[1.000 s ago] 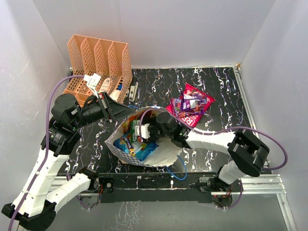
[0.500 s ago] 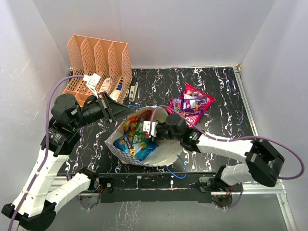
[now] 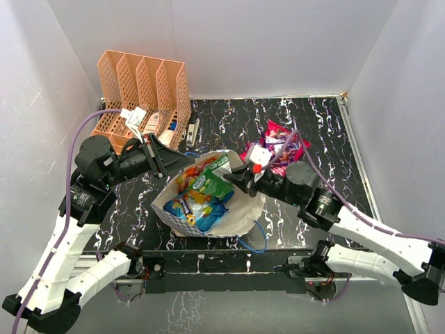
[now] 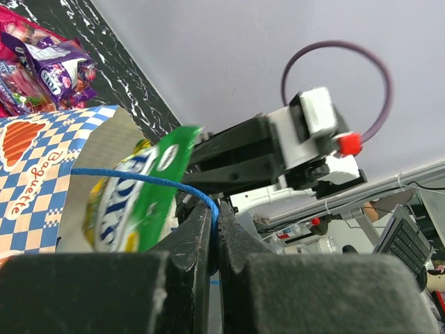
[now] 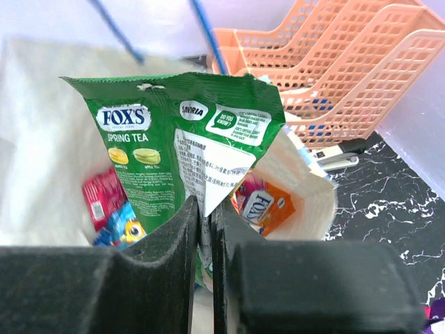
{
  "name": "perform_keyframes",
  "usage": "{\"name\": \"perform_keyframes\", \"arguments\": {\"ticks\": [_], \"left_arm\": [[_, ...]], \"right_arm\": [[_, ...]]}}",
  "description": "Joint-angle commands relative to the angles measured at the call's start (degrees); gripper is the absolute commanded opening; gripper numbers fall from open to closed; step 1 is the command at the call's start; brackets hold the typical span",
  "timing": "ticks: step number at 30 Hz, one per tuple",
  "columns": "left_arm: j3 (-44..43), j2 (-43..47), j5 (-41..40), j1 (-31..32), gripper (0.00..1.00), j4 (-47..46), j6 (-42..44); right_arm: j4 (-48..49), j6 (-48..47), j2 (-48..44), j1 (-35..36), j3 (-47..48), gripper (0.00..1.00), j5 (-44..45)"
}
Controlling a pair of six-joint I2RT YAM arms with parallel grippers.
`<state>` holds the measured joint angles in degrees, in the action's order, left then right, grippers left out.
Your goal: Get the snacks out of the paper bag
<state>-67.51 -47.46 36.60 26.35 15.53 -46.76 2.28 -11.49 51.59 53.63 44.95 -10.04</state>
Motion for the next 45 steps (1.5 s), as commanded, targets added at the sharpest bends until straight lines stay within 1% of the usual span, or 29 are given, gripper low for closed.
{"name": "perform_keyframes", "arguments": {"ticks": [1,4,7,9,11,13,15,17,19,21,24,25,28,30,34,39,40,42,44,45], "left_arm": [[-0.5,0.99,0.27,0.11,0.0,-0.77,0.61],[-0.48,0.71,0.32,0.11,0.0,-0.44,0.92],[-0.37,0.62,0.28,0.11,0.0,-0.68,0.77],[-0.16,0.67,0.28,0.11,0.0,-1.07,0.54],[-0.05,0.69,0.31,0.11,0.0,-1.25,0.52],[0.21,0.72,0.15,0.11,0.0,-1.29,0.18],[0.35,0.8,0.09,0.11,0.0,-1.37,-0.19],[0.23,0.93,0.16,0.11,0.0,-1.11,-0.34],[-0.15,0.98,0.2,0.1,0.0,-0.46,-0.2],[-0.45,0.93,0.08,0.11,0.0,0.11,-0.08],[-0.74,0.75,0.15,0.11,0.0,0.14,-0.24],[-0.78,0.78,0.24,0.11,0.0,0.05,-0.26],[-0.55,0.67,0.18,0.11,0.0,-0.18,-0.48],[-0.52,0.48,0.33,0.11,0.0,-0.59,-0.9],[-0.69,0.48,0.82,0.11,0.0,-0.08,-0.85],[-0.87,0.97,0.07,0.11,0.0,0.82,-0.76],[-0.96,0.93,0.15,0.11,0.0,0.78,-0.82],[-1.02,0.59,0.15,0.11,0.0,0.82,-0.7],[-0.92,0.34,0.36,0.06,0.0,0.54,-0.79],[-0.91,0.25,0.57,0.1,0.0,0.29,-0.85]], "right_arm": [[-6.23,11.46,-1.67,0.16,11.53,0.07,7.02],[-12.24,16.18,-1.18,0.16,18.72,0.07,11.92],[-13.38,17.33,-1.51,0.16,24.52,0.07,17.27],[-12.45,17.08,-1.44,0.15,27.05,0.07,23.96],[-10.5,16.12,-0.7,0.16,28.9,0.07,32.78],[-9.81,15.18,1.42,0.16,30.91,0.07,44.52],[-9.68,12.45,4.64,0.08,32.68,0.07,54.43],[-9.58,10.06,7.99,-0.39,33.84,0.07,60.64],[-9.57,9.32,10.73,-2.59,34.15,0.07,63.67],[-11.56,11.5,12.86,-6.65,34.07,0.07,61.35],[-17.54,18.91,15.32,-15.94,34.65,0.07,50.4],[-18.71,21.19,15.95,-19.43,34.17,0.07,45.49],[-19.16,27.23,18.07,-30.2,31.28,0.07,25.94],[-18.34,30.85,19.94,-35.72,29.11,0.07,15.78],[-13.92,36.85,22.71,-43.68,24.62,0.07,0.69],[-7.3,45.52,25.01,-51.12,18.44,0.07,-11.03],[-5.94,47.71,27.42,-53.37,16.96,0.07,-13.81],[-2.87,49.34,29.54,-56.27,15.01,0.07,-15.62],[1.7,51.08,31.91,-57.66,13.35,0.07,-17.33],[2.1,51.25,33.42,-58.06,13.51,0.07,-17.86]]}}
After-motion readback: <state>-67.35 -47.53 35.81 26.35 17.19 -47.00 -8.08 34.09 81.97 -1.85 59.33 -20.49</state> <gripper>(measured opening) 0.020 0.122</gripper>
